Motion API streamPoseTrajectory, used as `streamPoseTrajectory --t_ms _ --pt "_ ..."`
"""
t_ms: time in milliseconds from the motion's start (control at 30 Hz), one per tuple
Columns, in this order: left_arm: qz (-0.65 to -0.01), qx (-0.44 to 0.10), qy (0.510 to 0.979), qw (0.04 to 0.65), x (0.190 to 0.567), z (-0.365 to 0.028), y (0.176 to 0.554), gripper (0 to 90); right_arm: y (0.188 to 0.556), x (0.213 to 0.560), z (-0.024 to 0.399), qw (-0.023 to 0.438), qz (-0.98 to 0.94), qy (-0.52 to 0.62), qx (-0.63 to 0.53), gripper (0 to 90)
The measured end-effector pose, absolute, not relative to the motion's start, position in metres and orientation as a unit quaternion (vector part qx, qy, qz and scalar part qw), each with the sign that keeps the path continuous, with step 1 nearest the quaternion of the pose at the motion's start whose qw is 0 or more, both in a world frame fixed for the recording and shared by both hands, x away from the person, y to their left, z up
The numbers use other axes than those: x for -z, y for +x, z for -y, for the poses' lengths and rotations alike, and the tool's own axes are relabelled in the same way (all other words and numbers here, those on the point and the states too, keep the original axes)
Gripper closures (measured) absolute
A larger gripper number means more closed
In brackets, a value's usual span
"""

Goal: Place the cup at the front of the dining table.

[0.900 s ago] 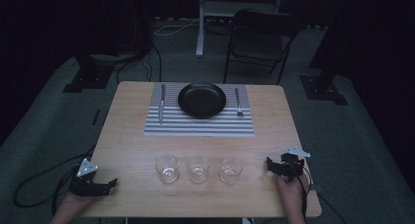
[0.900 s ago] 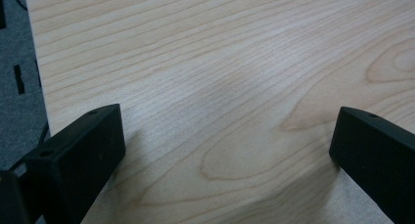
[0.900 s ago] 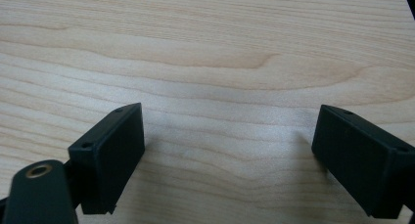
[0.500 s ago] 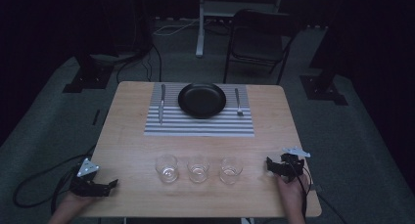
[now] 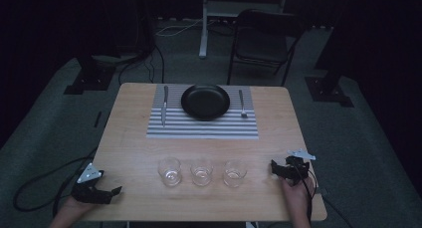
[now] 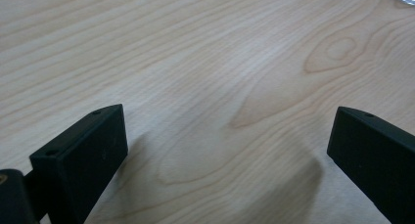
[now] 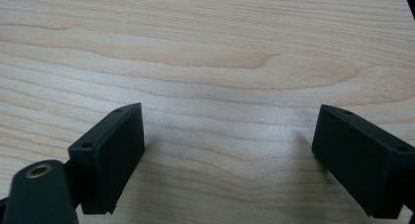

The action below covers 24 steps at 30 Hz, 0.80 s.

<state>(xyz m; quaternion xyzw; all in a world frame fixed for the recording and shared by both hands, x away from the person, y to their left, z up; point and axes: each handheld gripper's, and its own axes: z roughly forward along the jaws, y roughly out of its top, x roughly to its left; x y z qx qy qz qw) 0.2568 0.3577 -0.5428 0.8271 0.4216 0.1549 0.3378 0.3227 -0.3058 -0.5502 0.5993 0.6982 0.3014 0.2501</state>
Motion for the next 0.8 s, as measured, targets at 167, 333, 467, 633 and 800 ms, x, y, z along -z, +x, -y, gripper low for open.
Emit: streamPoseTrajectory --t_ms 167,333,467,633,800 --pt "-0.404 -0.147 0.835 0.343 0.542 -0.349 0.258 1.8 0.323 0.550 0.306 0.250 -0.698 0.599 -0.301 11.7" --pt "-0.388 -0.141 0.843 0.345 0.542 -0.338 0.258 1.9 0.323 0.550 0.306 0.250 -0.698 0.599 -0.301 11.7" --pt "-0.370 -0.134 0.853 0.342 0.542 -0.324 0.260 1.9 0.323 0.550 0.306 0.250 -0.698 0.599 -0.301 11.7" --pt "-0.365 -0.130 0.854 0.347 0.542 -0.320 0.261 2.1 0.323 0.550 0.306 0.250 -0.698 0.599 -0.301 11.7" --pt "-0.355 -0.123 0.859 0.348 0.542 -0.311 0.264 2.1 0.323 0.550 0.306 0.250 -0.698 0.599 -0.302 11.7"
